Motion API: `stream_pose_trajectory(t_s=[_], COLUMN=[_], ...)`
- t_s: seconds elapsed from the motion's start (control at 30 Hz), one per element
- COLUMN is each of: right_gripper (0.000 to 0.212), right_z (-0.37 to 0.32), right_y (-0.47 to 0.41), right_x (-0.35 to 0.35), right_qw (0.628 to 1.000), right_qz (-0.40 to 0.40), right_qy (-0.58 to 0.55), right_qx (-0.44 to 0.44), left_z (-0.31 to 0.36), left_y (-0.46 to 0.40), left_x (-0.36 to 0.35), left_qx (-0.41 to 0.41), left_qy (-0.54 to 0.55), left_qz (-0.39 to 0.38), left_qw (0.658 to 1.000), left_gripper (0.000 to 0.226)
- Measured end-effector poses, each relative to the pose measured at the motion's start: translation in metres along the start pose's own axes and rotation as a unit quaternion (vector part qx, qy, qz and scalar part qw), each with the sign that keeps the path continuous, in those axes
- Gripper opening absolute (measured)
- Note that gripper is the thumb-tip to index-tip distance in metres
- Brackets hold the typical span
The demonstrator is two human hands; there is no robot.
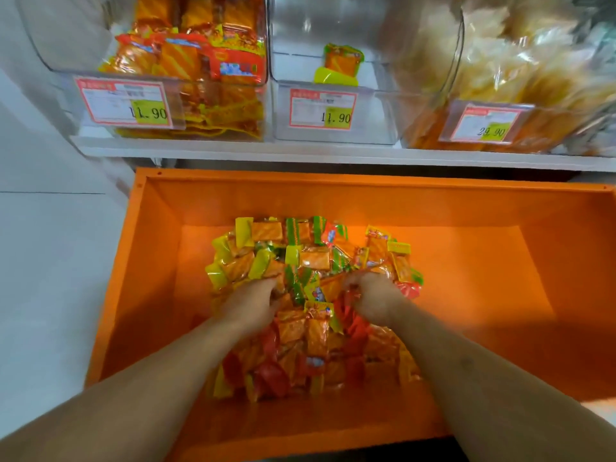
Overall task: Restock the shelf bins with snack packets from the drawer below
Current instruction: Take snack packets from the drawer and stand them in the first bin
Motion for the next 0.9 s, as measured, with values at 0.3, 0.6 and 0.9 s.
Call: stream_pose_trajectory(t_s=[0.3, 0.6, 0.9], right_gripper=[0.026, 0.013, 0.008], right_z=[-0.007, -0.082, -0.171], right_y=[-0.007, 0.038, 0.163], right_x=[0.016, 0.105, 0.219], right_qw=[0.997, 0.964, 0.895], right_qz=[0.038, 0.137, 0.177], right_qy=[-0.068, -0.219, -0.348], right_qx=[-0.013, 0.068, 0.215], left_z=[-0.013, -0.011, 0.048], left_y=[-0.001, 0.035, 0.144], left_x=[0.005, 0.114, 0.232], left_qx=[0.032, 0.057, -0.015], left_qy=[0.056, 0.129, 0.433], left_qz=[-0.003, 0.090, 0.019], left_qw=[0.998, 0.986, 0.901], left_gripper=[0.010, 0.019, 0.014])
Point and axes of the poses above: each hand's wrist, its own y-axis away from the middle knuckle, its own x-axis out of the back of the hand, z = x × y, the point moved 9 cm from there along -y, towards the middle knuckle, and after that the axes turned 8 degrees about -y, right-handed, at the moved point
